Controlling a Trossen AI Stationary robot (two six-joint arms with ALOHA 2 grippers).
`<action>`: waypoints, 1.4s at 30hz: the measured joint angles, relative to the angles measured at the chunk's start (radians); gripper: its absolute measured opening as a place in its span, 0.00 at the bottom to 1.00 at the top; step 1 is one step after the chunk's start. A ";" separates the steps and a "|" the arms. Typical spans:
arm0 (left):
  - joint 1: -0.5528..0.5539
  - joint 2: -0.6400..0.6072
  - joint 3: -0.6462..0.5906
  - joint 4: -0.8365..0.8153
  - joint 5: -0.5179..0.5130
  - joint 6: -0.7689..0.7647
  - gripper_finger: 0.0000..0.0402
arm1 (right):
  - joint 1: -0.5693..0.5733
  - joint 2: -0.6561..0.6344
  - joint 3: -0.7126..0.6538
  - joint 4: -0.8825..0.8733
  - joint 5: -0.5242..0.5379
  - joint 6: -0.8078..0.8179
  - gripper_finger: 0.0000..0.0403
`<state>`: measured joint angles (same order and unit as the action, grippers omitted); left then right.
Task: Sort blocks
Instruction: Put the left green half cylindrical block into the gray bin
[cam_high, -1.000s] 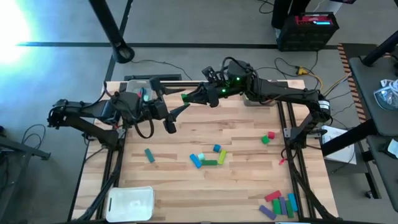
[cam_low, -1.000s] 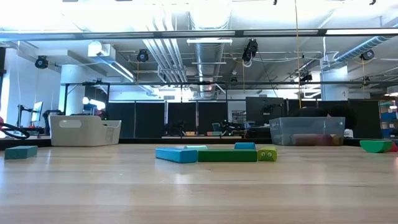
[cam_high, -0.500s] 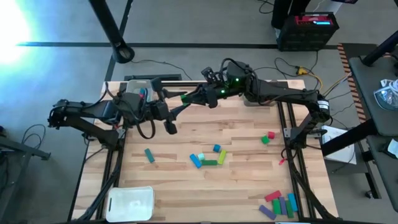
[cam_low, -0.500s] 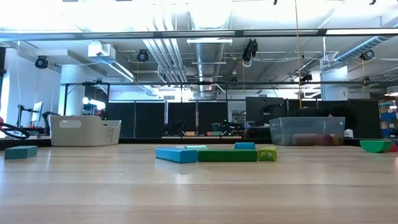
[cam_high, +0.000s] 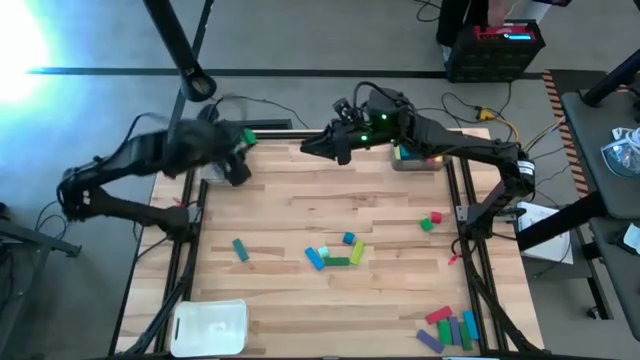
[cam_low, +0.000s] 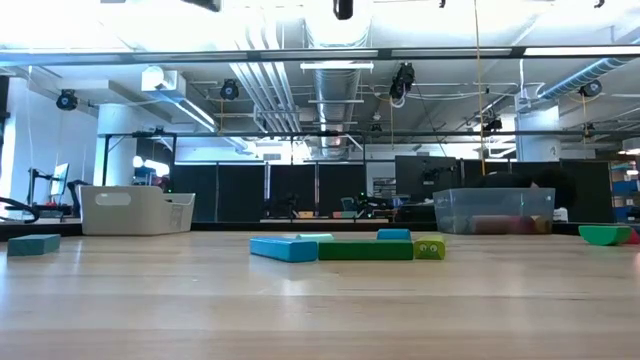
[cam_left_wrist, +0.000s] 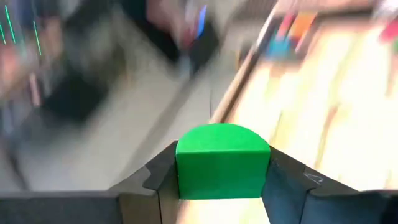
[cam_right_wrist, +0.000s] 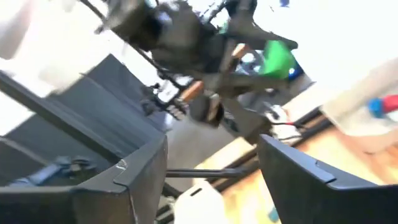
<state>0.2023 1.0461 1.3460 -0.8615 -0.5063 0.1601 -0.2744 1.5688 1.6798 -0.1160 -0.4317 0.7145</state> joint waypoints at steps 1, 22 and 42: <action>0.086 0.012 -0.008 -0.068 0.047 -0.049 0.38 | -0.002 0.000 0.000 -0.016 0.011 -0.012 0.60; 0.901 0.633 -0.096 -0.275 0.520 -0.230 0.38 | 0.024 -0.079 0.000 -0.144 0.005 -0.046 0.60; 0.992 0.948 0.064 -0.361 0.509 -0.301 0.38 | 0.059 -0.229 0.000 -0.412 0.073 -0.122 0.63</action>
<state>1.1939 1.9945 1.4095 -1.2223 0.0029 -0.1408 -0.2153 1.3403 1.6798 -0.5276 -0.3586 0.5925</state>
